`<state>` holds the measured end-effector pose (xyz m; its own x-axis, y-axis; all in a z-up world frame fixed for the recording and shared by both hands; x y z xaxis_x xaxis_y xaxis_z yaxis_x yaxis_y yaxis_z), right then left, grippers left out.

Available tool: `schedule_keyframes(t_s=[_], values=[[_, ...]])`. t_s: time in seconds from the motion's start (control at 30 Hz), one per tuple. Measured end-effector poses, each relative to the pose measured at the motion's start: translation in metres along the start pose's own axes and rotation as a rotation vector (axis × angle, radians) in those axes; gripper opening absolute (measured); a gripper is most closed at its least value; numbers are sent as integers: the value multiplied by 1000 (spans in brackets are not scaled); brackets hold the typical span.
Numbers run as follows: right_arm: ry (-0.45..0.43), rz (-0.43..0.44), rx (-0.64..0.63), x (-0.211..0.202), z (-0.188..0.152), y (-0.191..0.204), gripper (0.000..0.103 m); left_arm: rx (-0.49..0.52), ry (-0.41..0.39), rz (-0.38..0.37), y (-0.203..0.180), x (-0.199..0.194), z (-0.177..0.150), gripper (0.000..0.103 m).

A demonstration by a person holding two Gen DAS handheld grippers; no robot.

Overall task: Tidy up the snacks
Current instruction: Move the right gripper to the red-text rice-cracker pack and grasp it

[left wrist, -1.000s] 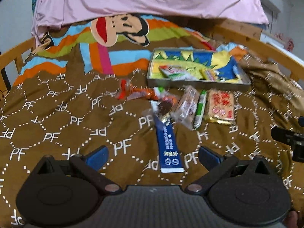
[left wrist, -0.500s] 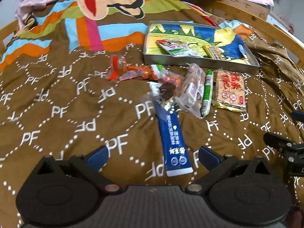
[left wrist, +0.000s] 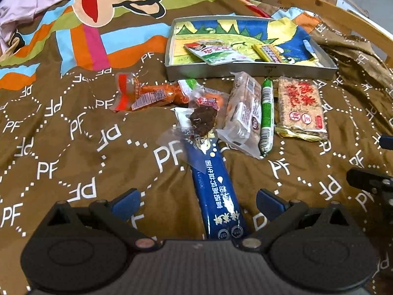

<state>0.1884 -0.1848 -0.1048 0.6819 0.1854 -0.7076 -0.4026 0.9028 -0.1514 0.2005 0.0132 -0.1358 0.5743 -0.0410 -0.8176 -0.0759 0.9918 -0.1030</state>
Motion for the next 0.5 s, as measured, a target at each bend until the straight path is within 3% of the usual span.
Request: schedule_keyframes(t_s=[0.3, 0.5], values=[[-13, -9, 39, 22, 9, -9, 102, -19, 8, 22, -1, 4, -1, 97], [0, 2, 90, 57, 26, -13, 99, -24, 19, -4, -2, 7, -4, 85]])
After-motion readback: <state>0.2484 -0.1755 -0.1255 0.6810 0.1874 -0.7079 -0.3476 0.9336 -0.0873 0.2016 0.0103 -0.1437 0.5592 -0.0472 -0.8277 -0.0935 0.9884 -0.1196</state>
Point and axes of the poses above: each gripper's, at about its wrist camera, not at the fingertips, and x roughly the way its jaws point, y to its left, z to its top, the point moved 7 cm from there along x, roughly the way its jaws point, and after that the axes turned 10 degrees about -x, right-handed, at the moved point
